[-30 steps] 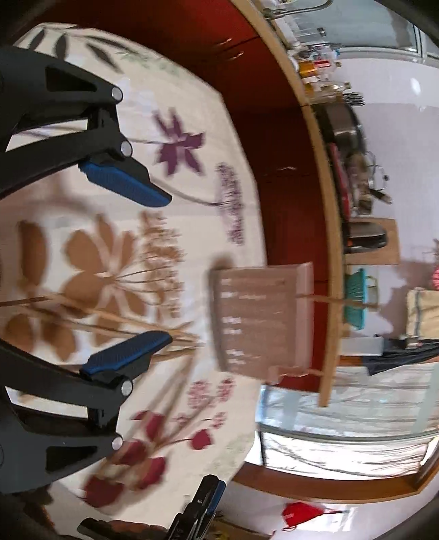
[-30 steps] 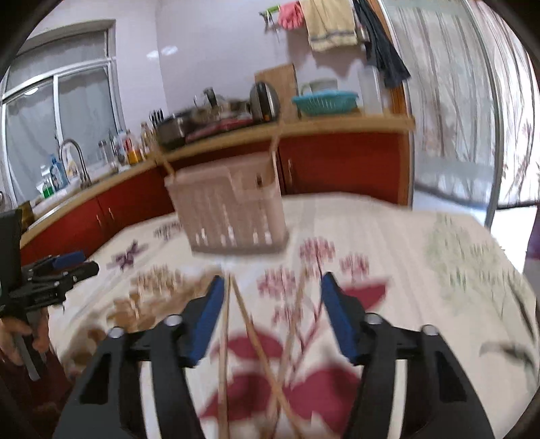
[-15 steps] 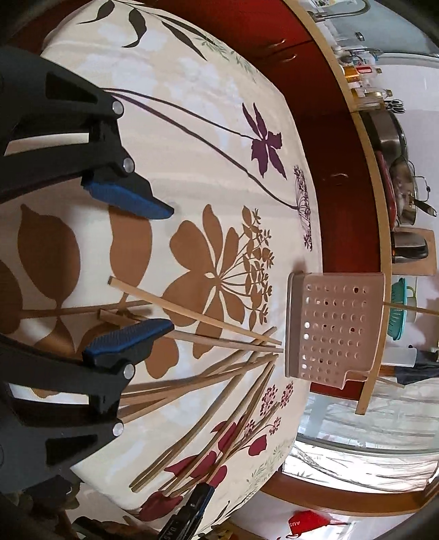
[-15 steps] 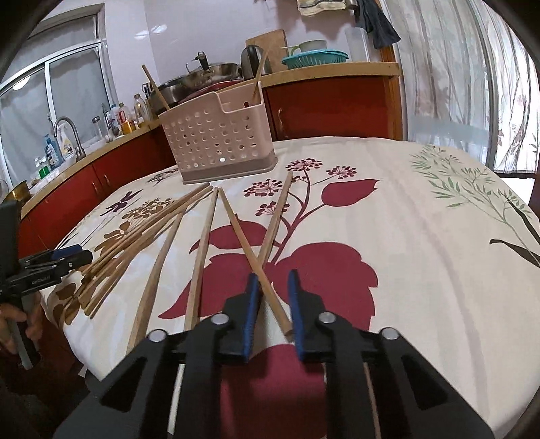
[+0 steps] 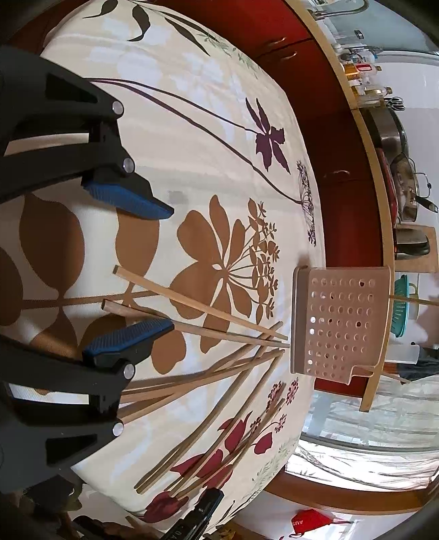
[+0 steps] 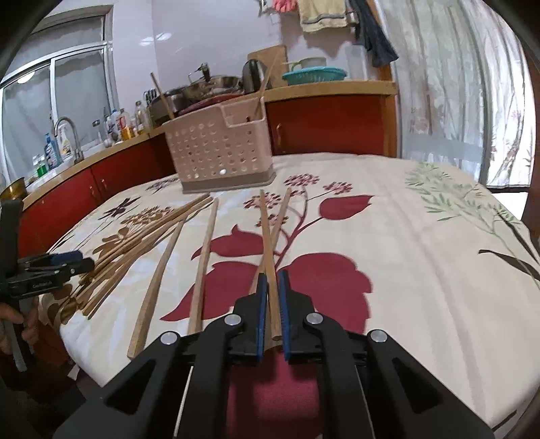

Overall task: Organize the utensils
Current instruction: 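Move both tools back to the chopsticks and close the right gripper on one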

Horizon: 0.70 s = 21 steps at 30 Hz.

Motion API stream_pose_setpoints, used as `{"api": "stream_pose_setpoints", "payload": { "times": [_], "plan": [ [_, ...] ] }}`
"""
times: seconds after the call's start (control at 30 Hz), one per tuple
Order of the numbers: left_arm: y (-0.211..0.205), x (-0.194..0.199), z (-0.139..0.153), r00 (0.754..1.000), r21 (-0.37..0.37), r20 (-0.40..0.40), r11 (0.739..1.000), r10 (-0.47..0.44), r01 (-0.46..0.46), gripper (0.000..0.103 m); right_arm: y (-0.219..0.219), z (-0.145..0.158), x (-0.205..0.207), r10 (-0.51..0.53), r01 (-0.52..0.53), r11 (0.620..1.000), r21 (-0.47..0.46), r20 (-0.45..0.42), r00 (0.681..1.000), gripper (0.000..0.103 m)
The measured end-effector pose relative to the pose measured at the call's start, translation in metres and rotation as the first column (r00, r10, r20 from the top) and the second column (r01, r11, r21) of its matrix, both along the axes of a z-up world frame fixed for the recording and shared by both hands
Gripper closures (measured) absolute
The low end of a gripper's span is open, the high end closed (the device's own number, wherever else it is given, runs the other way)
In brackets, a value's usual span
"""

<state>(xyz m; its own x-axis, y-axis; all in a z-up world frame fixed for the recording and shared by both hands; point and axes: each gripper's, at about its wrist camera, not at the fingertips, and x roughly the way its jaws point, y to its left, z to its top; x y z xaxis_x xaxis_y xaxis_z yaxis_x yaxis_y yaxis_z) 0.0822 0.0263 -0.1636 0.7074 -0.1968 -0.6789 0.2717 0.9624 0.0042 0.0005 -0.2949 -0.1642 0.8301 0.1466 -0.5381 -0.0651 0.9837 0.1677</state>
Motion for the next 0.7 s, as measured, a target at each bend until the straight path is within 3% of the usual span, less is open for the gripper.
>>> {"api": "stream_pose_setpoints", "payload": {
  "times": [0.2, 0.7],
  "plan": [
    [-0.001, 0.0, -0.001, 1.0, -0.005, 0.007, 1.0, 0.003, -0.003, 0.044, -0.01, -0.008, -0.002, -0.062, 0.062, 0.998, -0.018, 0.001, 0.998, 0.095],
    [0.0, 0.002, -0.002, 1.0, -0.03, 0.021, 0.999, -0.01, 0.011, 0.058, -0.009, -0.014, -0.005, -0.072, 0.072, 0.997, -0.006, 0.002, 0.997, 0.095]
  ]
}}
